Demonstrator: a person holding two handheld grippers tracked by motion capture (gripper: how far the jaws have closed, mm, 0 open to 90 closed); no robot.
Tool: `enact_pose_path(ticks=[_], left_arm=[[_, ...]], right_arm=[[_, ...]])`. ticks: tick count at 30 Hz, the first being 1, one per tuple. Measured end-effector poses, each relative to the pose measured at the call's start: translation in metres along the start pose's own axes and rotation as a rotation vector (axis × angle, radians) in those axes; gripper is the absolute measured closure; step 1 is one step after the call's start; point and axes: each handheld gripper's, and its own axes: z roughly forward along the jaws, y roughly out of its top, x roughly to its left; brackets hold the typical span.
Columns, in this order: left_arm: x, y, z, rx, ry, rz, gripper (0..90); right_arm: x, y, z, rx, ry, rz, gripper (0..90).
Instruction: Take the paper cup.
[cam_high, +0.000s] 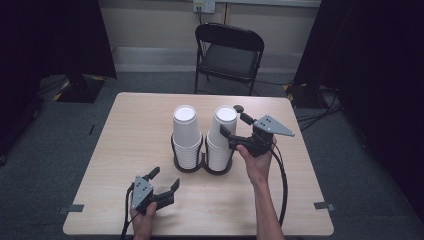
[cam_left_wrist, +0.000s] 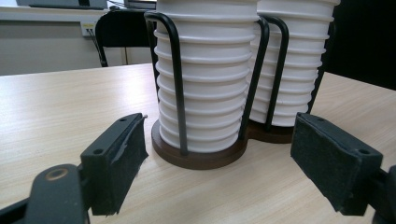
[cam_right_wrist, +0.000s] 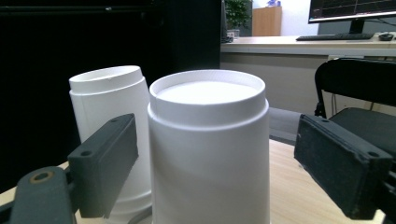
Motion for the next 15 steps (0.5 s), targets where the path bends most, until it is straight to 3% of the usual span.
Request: enact_pose_path(ticks=[7,15], left_arm=[[0.000,0.000,0.000,-0.002,0.003,0.004,17.9],[0.000,0.000,0.000,-0.002,-0.001,0.011,17.9]], right_arm=[[-0.001,-0.004,0.018,0.035,0.048,0.020,12.9],[0.001,-0.011,0.030,0.074,0.041,0.019,10.4]])
